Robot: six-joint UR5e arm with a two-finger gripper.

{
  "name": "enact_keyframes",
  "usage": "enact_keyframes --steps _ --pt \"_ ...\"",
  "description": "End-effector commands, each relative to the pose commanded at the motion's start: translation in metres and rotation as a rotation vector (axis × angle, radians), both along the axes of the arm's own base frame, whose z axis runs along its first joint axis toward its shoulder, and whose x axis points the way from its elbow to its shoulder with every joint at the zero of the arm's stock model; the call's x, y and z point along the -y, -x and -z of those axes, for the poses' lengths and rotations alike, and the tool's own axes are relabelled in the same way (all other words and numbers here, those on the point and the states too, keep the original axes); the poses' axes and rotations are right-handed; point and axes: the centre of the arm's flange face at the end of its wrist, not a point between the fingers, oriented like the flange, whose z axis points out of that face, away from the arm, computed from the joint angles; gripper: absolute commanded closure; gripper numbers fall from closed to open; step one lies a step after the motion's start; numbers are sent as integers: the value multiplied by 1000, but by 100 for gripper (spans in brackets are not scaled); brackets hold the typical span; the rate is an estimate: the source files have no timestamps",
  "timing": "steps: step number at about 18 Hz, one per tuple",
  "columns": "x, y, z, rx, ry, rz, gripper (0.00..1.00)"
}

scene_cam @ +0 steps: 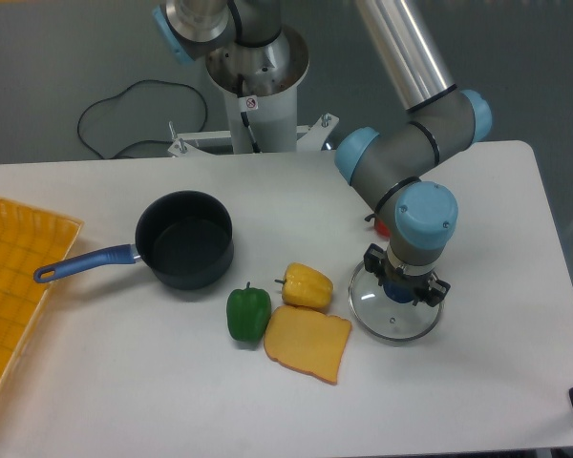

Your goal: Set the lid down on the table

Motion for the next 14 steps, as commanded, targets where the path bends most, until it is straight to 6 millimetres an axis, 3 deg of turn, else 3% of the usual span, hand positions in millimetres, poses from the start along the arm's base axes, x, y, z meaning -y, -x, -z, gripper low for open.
enact_keyframes --steps 14 --pt "-1 -1 2 3 1 2 51"
